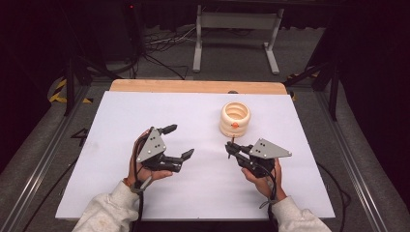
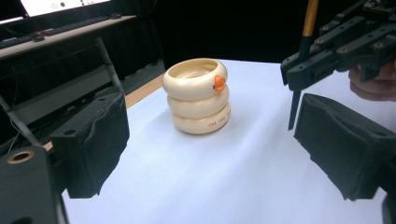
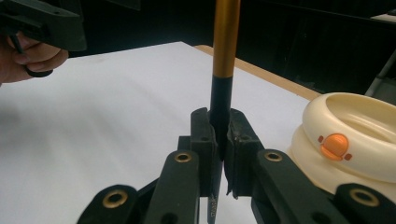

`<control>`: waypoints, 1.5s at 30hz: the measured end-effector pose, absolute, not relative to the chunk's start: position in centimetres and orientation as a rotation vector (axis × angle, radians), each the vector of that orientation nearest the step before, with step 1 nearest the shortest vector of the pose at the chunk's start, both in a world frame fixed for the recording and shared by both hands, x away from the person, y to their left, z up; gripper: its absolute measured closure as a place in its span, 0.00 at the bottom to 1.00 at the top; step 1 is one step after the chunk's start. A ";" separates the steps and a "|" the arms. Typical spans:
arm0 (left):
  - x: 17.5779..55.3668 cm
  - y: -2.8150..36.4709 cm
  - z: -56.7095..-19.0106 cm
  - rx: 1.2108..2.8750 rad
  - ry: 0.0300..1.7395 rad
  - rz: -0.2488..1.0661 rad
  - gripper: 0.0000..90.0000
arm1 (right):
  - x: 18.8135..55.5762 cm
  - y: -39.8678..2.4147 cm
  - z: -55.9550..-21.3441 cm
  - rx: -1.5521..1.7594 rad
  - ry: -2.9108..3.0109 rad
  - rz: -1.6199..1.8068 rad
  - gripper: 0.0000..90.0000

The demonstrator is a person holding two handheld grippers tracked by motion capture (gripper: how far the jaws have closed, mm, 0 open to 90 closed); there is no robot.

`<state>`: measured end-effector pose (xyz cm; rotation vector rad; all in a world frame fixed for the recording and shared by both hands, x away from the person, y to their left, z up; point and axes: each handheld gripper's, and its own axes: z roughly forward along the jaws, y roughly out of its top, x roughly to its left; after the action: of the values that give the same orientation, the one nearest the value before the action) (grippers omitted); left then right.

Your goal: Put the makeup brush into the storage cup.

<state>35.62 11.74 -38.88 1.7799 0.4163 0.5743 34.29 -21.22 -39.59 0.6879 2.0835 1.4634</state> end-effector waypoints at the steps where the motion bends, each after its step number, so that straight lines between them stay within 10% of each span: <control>1: 35.6 12.1 -39.1 1.790 0.420 0.583 0.11 | 34.3 -21.3 -39.6 0.687 2.085 1.462 0.93; 45: 32.1 21.2 -43.3 1.789 0.593 0.615 0.05 | 38.1 -23.0 -34.3 0.687 1.974 1.430 0.93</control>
<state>32.12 21.17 -43.29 1.7891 0.5926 0.6149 38.12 -23.00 -34.26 0.6873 1.9735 1.4297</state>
